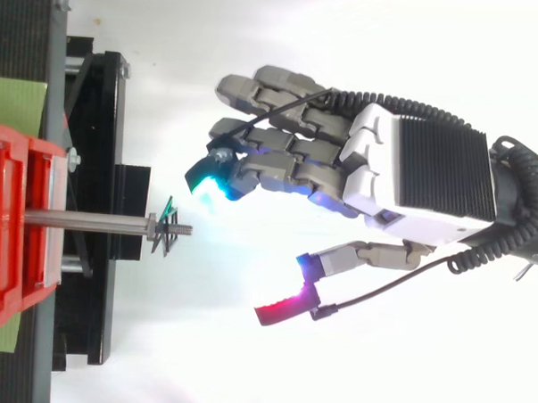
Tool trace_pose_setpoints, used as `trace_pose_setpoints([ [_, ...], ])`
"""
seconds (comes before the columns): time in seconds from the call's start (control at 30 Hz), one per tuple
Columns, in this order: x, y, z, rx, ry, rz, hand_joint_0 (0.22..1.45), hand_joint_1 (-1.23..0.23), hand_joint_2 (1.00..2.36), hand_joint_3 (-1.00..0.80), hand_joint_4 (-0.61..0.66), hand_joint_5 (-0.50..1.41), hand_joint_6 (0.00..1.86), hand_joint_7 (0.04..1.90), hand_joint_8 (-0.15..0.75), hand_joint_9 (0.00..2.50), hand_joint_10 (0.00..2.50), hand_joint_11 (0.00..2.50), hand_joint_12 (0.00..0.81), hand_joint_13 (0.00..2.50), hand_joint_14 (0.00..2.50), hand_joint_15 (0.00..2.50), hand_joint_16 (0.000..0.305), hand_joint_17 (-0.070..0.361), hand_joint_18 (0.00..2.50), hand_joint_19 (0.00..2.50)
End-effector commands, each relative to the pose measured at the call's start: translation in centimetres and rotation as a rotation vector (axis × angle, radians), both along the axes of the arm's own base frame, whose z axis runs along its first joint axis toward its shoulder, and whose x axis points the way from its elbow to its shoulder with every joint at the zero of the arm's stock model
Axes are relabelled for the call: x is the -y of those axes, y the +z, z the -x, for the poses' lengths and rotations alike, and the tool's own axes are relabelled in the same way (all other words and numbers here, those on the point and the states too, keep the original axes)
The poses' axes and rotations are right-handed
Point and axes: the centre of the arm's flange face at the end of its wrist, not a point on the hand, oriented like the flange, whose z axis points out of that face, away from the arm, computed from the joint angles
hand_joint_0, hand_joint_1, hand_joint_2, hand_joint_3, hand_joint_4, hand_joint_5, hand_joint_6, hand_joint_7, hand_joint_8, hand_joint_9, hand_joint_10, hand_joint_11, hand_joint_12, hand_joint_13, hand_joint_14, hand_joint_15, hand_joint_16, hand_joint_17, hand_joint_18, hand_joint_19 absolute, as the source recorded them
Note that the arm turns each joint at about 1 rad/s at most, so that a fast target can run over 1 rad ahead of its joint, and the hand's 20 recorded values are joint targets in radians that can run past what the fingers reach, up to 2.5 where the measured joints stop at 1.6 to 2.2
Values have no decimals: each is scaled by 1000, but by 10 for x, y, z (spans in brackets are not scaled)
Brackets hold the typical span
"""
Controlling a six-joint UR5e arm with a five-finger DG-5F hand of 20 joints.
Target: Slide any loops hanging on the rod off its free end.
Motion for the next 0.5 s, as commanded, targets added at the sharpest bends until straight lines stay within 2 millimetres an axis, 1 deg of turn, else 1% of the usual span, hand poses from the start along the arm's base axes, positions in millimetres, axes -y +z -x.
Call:
trace_pose_setpoints([
  [0.0,5,0,0,1,-8,9,508,-516,1007,-433,307,-191,504,919,355,529,3,75,402,394,0,0,55,124,241,0],
  [0.13,9,0,0,-1,-17,10,509,-515,1007,-433,307,-191,504,918,354,529,0,73,401,394,0,0,55,123,245,0],
  [0.17,9,-4,0,-7,-18,9,509,-516,1006,-434,307,-191,504,914,353,529,2,63,401,395,0,0,55,123,245,0],
  [0.2,10,-14,0,-20,-18,11,509,-516,1006,-431,307,-191,503,916,354,530,2,76,401,396,0,0,55,123,246,0],
  [0.23,13,-28,-4,-27,-17,5,509,-516,1006,-432,305,-191,504,915,353,531,1,71,401,396,0,0,55,123,246,0],
  [0.27,13,-28,-4,-27,-17,5,509,-515,1006,-434,307,-191,503,919,352,531,2,77,400,397,0,0,54,123,247,0],
  [0.3,16,-42,-17,-26,-16,-18,509,-515,1006,-432,304,-190,503,915,353,533,0,70,400,396,0,0,55,123,248,0],
  [0.33,18,-50,-26,-26,-9,-33,509,-515,1007,-432,307,-191,504,918,353,532,2,69,400,397,0,0,54,122,246,0],
  [0.4,19,-54,-36,-22,11,-49,509,-516,1006,-434,304,-191,503,914,353,534,2,65,400,396,0,0,54,122,245,0],
  [0.43,19,-58,-53,-19,54,-70,509,-515,1006,-435,304,-191,504,915,353,533,3,77,401,396,0,0,54,122,244,0],
  [0.47,18,-58,-60,-25,72,-74,509,-515,1007,-434,306,-190,504,915,353,534,3,70,400,396,0,0,54,122,243,0],
])
